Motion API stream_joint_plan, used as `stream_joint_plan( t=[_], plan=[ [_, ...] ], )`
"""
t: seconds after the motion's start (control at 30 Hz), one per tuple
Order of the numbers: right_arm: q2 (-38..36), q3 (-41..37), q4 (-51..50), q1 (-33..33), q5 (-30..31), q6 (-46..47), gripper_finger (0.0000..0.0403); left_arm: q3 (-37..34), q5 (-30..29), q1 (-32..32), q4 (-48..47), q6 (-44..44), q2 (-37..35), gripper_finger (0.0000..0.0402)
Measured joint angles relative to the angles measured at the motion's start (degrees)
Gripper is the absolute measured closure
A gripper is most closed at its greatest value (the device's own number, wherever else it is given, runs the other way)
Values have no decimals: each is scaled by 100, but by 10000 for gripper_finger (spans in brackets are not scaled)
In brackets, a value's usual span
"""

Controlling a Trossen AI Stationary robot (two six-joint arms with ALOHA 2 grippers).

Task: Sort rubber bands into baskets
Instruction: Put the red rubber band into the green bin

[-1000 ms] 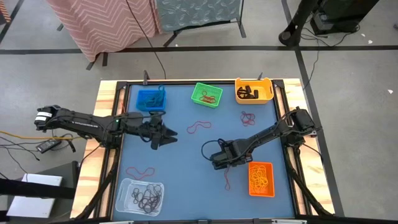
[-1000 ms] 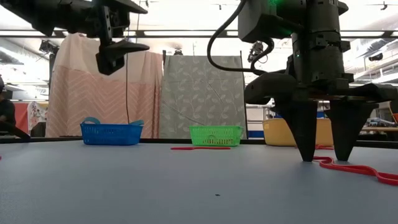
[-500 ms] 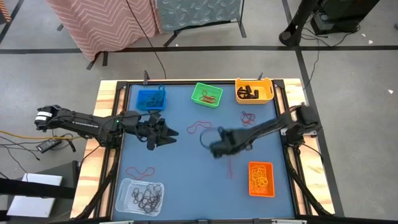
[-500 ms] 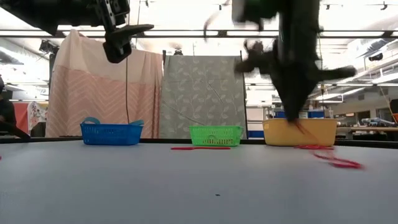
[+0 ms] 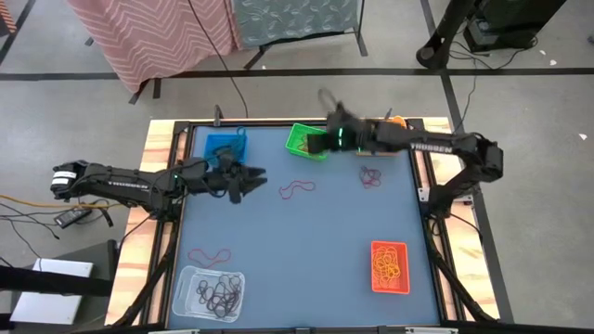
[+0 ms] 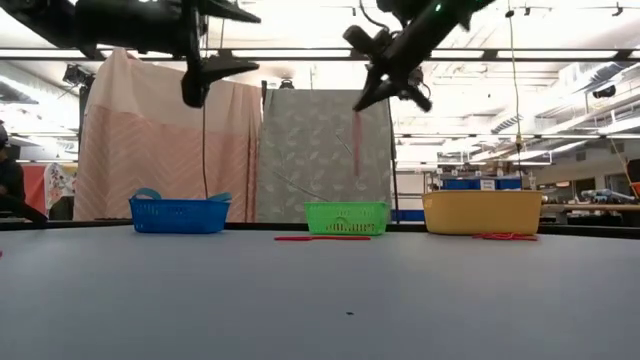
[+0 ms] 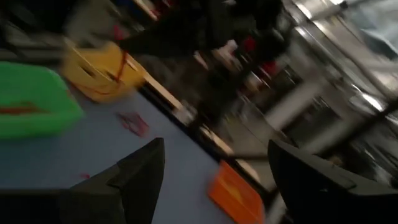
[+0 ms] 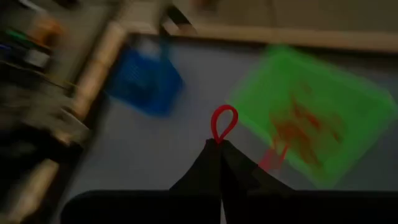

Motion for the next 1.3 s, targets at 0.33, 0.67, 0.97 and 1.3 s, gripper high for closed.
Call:
stream_joint_plan(
  t=[0.33, 0.67, 0.97, 1.3],
  plan=[
    [715, 4, 1176, -1353, -1502, -1272, 402, 0, -1687, 245, 350, -490, 4, 115],
    [1428, -1, 1157, -1407, -1645, -1655, 401, 0, -2348, 245, 793, -459, 4, 115],
    [1469, 1, 1180, -1414, -1445, -1855, 320, 0, -2347, 245, 790, 89, 4, 115],
    [1443, 4, 1113, -1357, -1668, -2188, 169, 0, -2012, 243, 778, 170, 4, 115]
  ],
)
